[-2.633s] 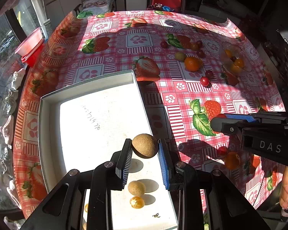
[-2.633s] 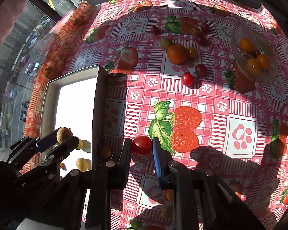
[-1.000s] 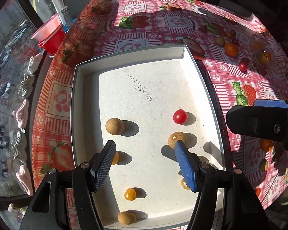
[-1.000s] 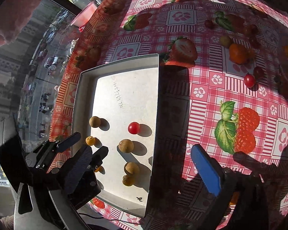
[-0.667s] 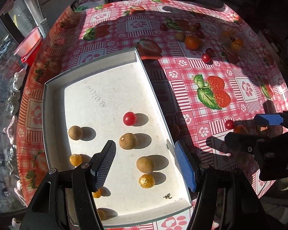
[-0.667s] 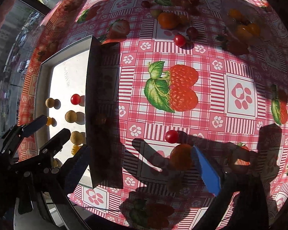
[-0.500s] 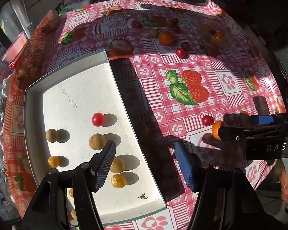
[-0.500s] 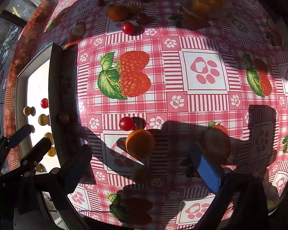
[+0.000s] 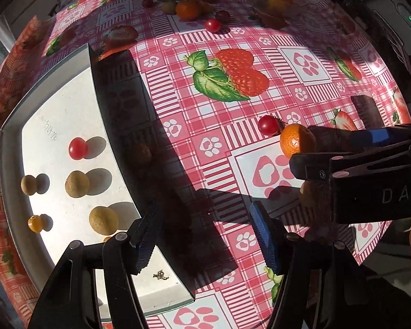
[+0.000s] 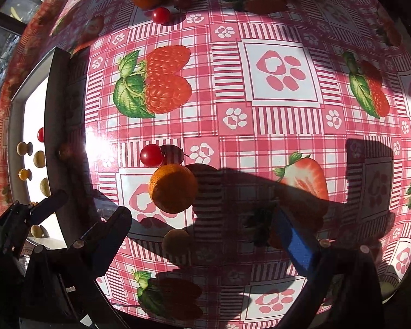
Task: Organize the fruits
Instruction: 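Grasp a mandarin with the right tool while the left tool grasps a yellow cherry tomato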
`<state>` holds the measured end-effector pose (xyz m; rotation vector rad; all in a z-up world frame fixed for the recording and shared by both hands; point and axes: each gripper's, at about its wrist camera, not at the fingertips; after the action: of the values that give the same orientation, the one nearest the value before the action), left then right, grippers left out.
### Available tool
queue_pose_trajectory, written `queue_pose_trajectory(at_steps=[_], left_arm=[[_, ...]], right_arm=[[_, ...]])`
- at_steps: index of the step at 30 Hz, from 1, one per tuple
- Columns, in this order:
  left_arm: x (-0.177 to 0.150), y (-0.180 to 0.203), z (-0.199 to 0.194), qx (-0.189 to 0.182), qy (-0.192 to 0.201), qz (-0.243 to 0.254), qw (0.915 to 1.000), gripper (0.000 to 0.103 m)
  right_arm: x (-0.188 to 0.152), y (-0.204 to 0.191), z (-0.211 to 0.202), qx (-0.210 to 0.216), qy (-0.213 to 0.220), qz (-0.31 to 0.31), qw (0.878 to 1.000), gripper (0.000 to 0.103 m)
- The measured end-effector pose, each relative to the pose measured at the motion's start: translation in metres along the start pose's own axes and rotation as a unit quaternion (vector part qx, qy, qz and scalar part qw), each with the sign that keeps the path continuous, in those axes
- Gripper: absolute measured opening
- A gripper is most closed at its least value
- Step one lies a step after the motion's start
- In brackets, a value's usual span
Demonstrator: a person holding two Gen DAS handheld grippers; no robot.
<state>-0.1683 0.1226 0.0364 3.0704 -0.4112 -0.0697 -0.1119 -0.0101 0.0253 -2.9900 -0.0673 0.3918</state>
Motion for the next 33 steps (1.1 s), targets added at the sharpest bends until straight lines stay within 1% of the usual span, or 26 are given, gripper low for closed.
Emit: queue_pose_trajectory(at_steps=[5, 7, 10, 11, 13, 16, 22, 27, 29, 31, 32, 33], left_arm=[[-0.001, -0.002, 0.000, 0.013, 0.002, -0.006, 0.9999, 0.065], [-0.001, -0.005, 0.001, 0.023, 0.001, -0.010, 0.9997, 0.065], [-0.003, -0.015, 0.001, 0.037, 0.002, -0.018, 0.9992, 0.065], [-0.003, -0.019, 0.002, 0.042, 0.002, -0.022, 0.9989, 0.065], [-0.001, -0.026, 0.001, 0.045, 0.003, -0.031, 0.9985, 0.065], [0.010, -0.033, 0.000, 0.042, 0.008, -0.047, 0.9980, 0.065], [0.038, -0.037, 0.003, 0.054, 0.018, -0.056, 0.9968, 0.065], [0.057, -0.038, 0.016, 0.059, 0.003, -0.054, 0.9968, 0.065], [0.058, -0.039, 0.016, 0.057, 0.006, -0.056, 0.9967, 0.065], [0.059, -0.041, 0.016, 0.055, 0.003, -0.060, 0.9967, 0.065], [0.060, -0.041, 0.016, 0.053, 0.002, -0.063, 0.9966, 0.064], [0.060, -0.042, 0.016, 0.046, 0.002, -0.065, 0.9968, 0.058]], right_arm=[[0.005, -0.004, 0.004, 0.002, -0.003, -0.008, 1.000, 0.103], [0.005, -0.006, 0.005, 0.002, -0.004, -0.009, 1.000, 0.103], [0.004, -0.004, 0.003, 0.005, -0.005, -0.007, 1.000, 0.103], [0.007, -0.008, 0.007, 0.006, -0.005, -0.005, 1.000, 0.103], [0.006, -0.006, 0.008, 0.007, -0.004, -0.005, 1.000, 0.103], [0.006, -0.002, 0.009, 0.006, -0.001, -0.005, 1.000, 0.103], [-0.004, 0.005, 0.003, 0.014, 0.013, -0.021, 1.000, 0.102], [-0.009, -0.012, 0.001, 0.007, 0.020, -0.051, 0.998, 0.099], [-0.010, -0.018, 0.002, 0.004, 0.021, -0.060, 0.998, 0.091], [-0.008, -0.024, 0.007, -0.001, 0.012, -0.066, 0.998, 0.067], [-0.007, -0.026, 0.010, -0.003, 0.006, -0.066, 0.998, 0.063], [-0.007, -0.029, 0.011, -0.010, 0.011, -0.067, 0.998, 0.059]])
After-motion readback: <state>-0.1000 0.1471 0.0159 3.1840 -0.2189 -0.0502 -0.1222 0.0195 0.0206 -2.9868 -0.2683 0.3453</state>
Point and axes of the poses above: each gripper's, at about its wrist camera, not at the fingertips, and z roughly the way its jaws point, y to its right, x to its top, and after that the axes turned 12 degrees about -y, right-handed
